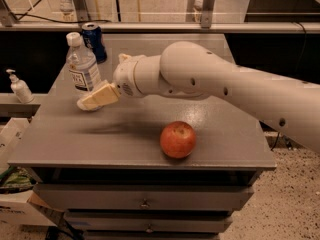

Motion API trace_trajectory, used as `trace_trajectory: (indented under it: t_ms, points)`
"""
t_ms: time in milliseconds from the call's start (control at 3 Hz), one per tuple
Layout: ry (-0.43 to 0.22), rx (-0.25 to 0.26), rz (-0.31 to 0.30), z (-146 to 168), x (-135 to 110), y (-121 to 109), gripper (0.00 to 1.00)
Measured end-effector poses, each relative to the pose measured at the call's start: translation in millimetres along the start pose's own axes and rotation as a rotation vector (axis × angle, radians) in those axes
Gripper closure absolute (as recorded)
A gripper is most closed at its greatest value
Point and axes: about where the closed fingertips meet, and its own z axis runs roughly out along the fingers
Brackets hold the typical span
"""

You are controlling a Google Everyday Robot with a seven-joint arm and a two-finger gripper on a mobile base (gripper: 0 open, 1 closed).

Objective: Knock blue plastic bottle over

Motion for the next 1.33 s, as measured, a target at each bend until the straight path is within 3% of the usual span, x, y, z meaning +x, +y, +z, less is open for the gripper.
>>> trace_trajectory:
  t_ms: [333, 667, 1333]
  points:
    - [-0.013, -0.008, 0.012, 26.5, -5.0, -6.5, 0.16]
    - [-0.021, -0.015, 0.028, 44.7, -8.3, -10.3, 0.39]
    - [-0.025, 0.017, 0.059, 45.0, -7.0, -18.8, 0.86]
